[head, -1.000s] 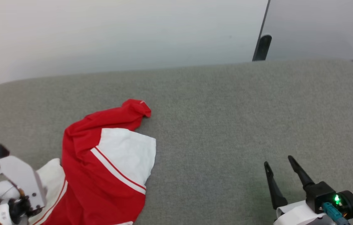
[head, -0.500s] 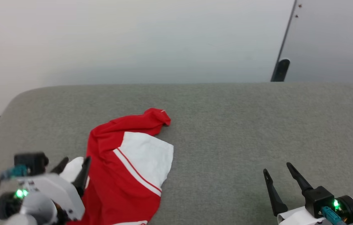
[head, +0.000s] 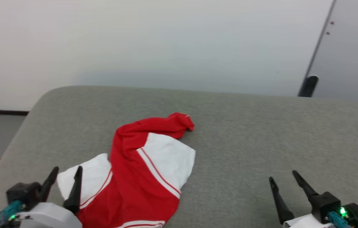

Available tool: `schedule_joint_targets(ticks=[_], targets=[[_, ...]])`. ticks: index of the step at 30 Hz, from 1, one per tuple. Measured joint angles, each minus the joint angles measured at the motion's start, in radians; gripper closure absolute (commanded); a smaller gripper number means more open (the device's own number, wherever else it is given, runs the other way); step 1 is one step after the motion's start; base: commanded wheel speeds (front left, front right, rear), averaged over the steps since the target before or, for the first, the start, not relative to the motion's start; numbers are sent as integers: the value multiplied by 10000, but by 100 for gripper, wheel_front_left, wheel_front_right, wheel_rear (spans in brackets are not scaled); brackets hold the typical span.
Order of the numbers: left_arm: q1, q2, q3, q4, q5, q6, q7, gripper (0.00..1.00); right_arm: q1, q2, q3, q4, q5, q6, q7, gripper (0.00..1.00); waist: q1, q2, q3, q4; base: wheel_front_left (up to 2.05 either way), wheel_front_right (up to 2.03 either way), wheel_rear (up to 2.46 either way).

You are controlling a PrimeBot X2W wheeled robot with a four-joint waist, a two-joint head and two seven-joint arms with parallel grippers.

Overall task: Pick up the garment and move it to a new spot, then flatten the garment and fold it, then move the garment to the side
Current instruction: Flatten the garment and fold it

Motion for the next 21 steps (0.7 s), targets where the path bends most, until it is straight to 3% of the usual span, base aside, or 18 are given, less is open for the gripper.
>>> schedule_joint_targets(ticks=[9,15,21], targets=[[-227,8,261,506,-4,272,-244,0,-452,-686,1200,50,1024,0,1158,0,-1,0,-73,1288,0,0,0],[-380,-322,-19,564,-12,257,-167,0,-1031,-1383,1833,326,2067,2,2888,0,-1,0,-103,2456,0,0,0],[-371,-817,-50,360,-67,336,-548,0,-2836,-2194,2796,545,2995,6,4619,0,-1,0,187,3369,0,0,0]])
